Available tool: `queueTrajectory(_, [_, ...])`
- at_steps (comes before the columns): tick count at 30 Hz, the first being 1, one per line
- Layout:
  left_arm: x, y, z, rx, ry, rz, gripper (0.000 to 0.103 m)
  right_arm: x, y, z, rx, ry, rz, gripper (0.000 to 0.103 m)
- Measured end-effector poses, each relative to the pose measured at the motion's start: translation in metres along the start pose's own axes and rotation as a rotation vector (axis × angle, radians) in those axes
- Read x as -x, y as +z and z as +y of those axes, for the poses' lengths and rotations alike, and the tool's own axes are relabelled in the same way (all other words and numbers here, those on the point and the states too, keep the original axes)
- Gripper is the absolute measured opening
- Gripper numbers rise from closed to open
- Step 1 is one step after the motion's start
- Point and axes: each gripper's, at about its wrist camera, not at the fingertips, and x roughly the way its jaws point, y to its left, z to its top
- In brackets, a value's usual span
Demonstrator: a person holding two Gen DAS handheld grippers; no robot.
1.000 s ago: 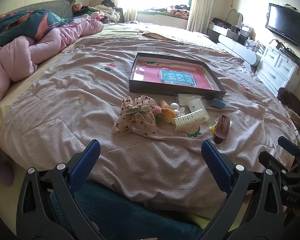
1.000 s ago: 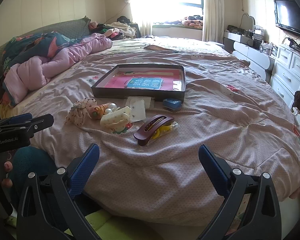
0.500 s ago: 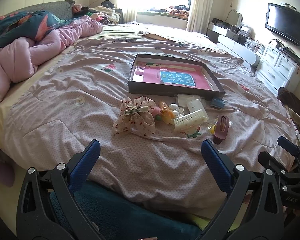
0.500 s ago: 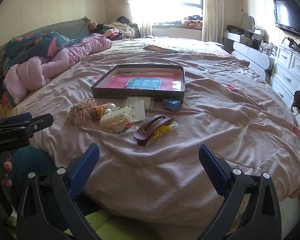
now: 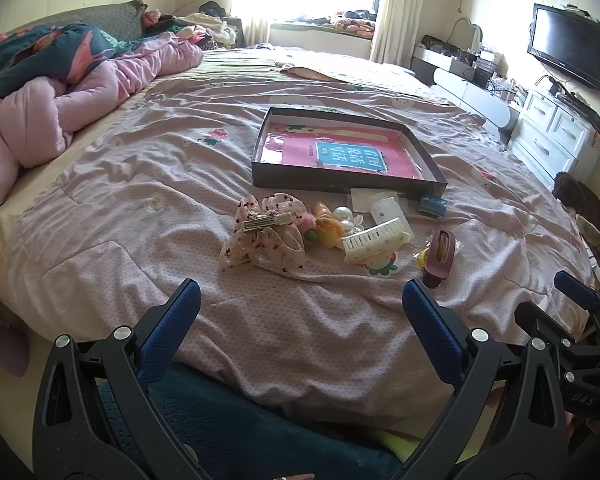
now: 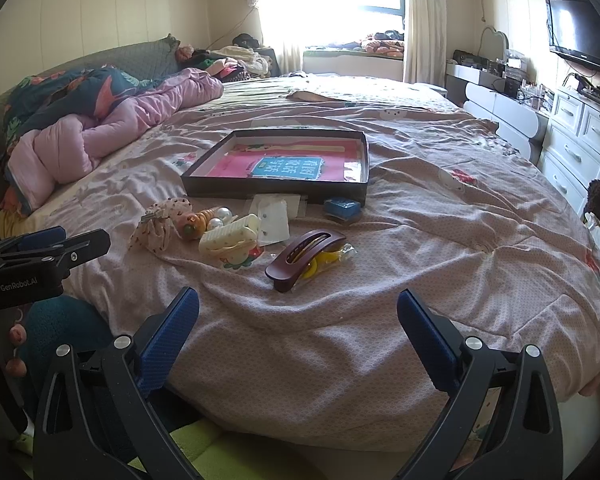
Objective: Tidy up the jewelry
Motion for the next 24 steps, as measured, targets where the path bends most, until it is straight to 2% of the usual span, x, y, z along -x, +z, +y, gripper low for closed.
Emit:
queueTrajectory(13, [-0.003,0.000,-0.002,0.009,0.004,0.007,0.093,-0.003,0.004,-0.003,0.010,0.012,0.007,0.097])
queueTrajectory(24, [-0.019,0.008,0.028,0.080,0.019,0.026,0.093,-0.031,0.015,0.004,0.036,0.059,0.052,0.097])
